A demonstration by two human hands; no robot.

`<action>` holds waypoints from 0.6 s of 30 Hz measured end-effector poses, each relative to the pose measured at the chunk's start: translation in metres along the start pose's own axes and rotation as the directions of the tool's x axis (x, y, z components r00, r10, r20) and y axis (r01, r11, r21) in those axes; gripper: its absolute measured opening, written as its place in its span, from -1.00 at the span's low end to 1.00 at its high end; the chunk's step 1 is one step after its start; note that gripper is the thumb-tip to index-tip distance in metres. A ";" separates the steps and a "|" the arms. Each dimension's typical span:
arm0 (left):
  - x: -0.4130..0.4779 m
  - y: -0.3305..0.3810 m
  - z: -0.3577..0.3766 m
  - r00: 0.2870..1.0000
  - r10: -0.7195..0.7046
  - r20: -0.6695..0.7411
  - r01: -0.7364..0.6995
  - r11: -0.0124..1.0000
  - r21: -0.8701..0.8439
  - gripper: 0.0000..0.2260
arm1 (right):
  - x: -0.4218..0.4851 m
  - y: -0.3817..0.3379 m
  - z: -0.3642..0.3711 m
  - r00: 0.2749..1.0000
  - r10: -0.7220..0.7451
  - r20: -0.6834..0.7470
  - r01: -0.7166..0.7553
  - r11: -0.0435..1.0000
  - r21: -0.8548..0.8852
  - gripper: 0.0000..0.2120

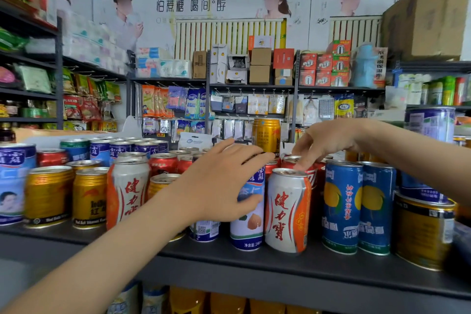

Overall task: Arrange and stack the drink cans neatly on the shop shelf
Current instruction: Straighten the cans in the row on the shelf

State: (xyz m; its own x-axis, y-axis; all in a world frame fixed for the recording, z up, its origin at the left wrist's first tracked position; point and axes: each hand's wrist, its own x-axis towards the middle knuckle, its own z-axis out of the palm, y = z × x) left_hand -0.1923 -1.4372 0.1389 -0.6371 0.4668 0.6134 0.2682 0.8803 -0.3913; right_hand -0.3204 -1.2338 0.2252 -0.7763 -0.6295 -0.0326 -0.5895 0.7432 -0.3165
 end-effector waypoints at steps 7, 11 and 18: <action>-0.011 0.022 0.017 0.986 -0.114 -0.123 0.119 0.992 0.037 -0.50 | 0.003 0.001 0.006 1.000 0.004 -0.013 -0.005 0.998 -0.066 -0.73; -0.015 0.025 0.022 0.976 -0.118 -0.181 0.127 0.991 0.036 -0.51 | 0.003 0.001 0.009 1.000 0.025 0.000 -0.025 0.993 -0.112 -0.76; -0.017 0.031 0.025 0.971 -0.154 -0.180 0.169 0.983 0.066 -0.51 | -0.009 -0.001 0.012 0.999 0.018 -0.049 -0.026 0.986 -0.165 -0.47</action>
State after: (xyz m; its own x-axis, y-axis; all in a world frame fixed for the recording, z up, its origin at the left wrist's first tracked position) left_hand -0.1913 -1.4196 0.0994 -0.5299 0.3329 0.7800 0.1086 0.9388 -0.3269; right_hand -0.3103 -1.2322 0.2150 -0.7966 -0.6044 0.0083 -0.5982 0.7862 -0.1551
